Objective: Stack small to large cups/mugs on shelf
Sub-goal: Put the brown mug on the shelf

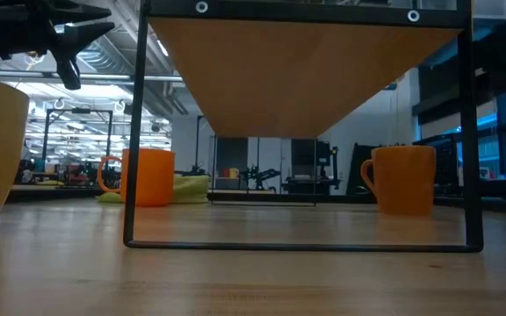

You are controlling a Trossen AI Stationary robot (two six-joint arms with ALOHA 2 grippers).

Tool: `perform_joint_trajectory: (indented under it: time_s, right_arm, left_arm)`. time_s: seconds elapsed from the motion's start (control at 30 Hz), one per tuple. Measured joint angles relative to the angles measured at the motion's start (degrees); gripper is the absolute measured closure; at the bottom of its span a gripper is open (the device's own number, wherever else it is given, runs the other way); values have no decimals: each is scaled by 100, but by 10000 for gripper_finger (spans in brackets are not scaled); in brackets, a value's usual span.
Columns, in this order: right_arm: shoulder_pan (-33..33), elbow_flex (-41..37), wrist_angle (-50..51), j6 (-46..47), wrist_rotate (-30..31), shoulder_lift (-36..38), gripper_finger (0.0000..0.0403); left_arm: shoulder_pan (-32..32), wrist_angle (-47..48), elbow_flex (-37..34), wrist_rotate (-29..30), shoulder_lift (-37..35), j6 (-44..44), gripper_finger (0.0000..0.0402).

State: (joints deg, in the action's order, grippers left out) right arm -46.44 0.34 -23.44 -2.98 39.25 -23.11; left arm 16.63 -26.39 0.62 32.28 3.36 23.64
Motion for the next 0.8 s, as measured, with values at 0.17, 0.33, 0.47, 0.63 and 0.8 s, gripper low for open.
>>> perform_joint_trajectory:
  time_s: [0.17, 0.33, 0.47, 0.63, 0.8]
  right_arm:
    - [0, 2, 8, -575, 14, -2, 247]
    - [0, 2, -9, -525, 2, -2, 247]
    - [-2, 7, -585, -857, -317, -2, 247]
    - [37, 480, -541, -950, -233, -2, 247]
    - [285, 1321, 131, -1114, -210, -51, 247]
  left_arm:
    - [1, 15, 0, 8, 0, 9, 333]
    - [1, 16, 0, 7, 0, 24, 333]
    - [1, 16, 0, 6, 0, 24, 333]
    - [1, 17, 0, 6, 0, 26, 333]
    - [1, -20, 0, 10, 0, -12, 333]
